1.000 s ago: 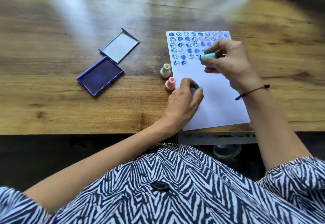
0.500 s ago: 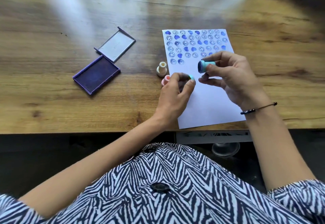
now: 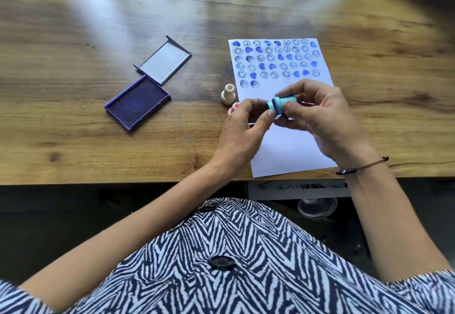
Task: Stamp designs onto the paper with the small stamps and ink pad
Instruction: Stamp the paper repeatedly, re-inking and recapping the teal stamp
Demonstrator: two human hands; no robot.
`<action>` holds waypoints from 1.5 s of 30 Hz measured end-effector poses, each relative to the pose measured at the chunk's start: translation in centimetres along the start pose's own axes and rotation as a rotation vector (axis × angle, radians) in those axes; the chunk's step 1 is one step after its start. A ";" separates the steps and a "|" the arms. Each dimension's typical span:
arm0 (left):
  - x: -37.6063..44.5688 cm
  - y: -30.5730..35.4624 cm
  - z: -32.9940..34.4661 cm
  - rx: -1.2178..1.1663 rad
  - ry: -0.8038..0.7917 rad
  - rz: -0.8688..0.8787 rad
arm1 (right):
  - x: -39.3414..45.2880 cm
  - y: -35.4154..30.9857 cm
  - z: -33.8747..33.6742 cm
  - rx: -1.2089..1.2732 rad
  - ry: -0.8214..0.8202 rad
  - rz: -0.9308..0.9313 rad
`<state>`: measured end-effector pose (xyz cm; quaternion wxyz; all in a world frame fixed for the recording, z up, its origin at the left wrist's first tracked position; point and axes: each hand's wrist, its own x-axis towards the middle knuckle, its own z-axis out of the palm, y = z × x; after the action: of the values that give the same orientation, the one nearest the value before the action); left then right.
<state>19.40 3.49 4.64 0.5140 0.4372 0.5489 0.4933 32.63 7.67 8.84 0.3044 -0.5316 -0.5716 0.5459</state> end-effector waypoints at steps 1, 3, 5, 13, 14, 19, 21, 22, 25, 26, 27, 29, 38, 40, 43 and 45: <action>-0.1 0.0 -0.1 -0.001 0.001 0.002 | 0.0 0.0 0.1 0.003 0.000 0.001; -0.1 -0.1 -0.3 -0.007 0.004 0.005 | 0.0 0.0 0.2 0.013 -0.005 0.000; -0.2 -0.1 -0.4 -0.015 0.007 0.005 | 0.1 0.0 0.3 0.016 -0.012 -0.003; -1.1 -0.5 -0.9 -0.014 -0.008 0.024 | 1.3 -0.9 0.8 -0.040 0.078 -0.029; -1.3 -0.5 -1.0 -0.007 -0.016 0.035 | 1.7 -1.4 1.1 -0.071 0.094 -0.052; -2.1 -0.7 -4.5 -0.072 0.216 0.070 | 4.4 -5.2 6.7 -0.391 0.040 -0.381; -3.0 -1.4 -7.1 -0.208 0.405 0.013 | 5.6 -6.1 11.1 -0.542 -0.077 -0.527; -3.3 -1.7 -7.9 -0.299 0.476 -0.032 | 6.3 -6.2 12.9 -0.623 -0.144 -0.582; -4.3 -2.3 -9.6 -0.475 0.625 -0.092 | 8.0 -5.3 17.9 -0.819 -0.304 -0.676; -4.5 -2.3 -9.9 -0.509 0.647 -0.084 | 8.4 -4.9 19.0 -0.856 -0.323 -0.690; -4.6 -2.3 -10.0 -0.527 0.661 -0.075 | 8.6 -4.4 19.8 -0.884 -0.318 -0.704; -4.9 -2.4 -10.4 -0.560 0.694 -0.055 | 8.6 -3.3 20.9 -0.947 -0.331 -0.737; -5.9 -2.5 -10.9 -0.588 0.721 -0.026 | 8.9 -3.8 21.5 -0.979 -0.432 -0.803; -6.2 -2.5 -10.8 -0.571 0.733 -0.036 | 8.6 -3.2 21.7 -0.994 -0.437 -0.783; -6.6 -2.5 -10.6 -0.571 0.714 -0.025 | 9.7 -4.0 21.4 -0.955 -0.426 -0.769; -6.4 -2.3 -10.8 -0.551 0.719 -0.009 | 9.8 -4.0 21.6 -0.910 -0.395 -0.789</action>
<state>9.29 -4.17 3.05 0.3900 0.0826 0.5428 0.7393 9.05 11.01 5.59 0.1150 -0.2465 -0.9448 0.1829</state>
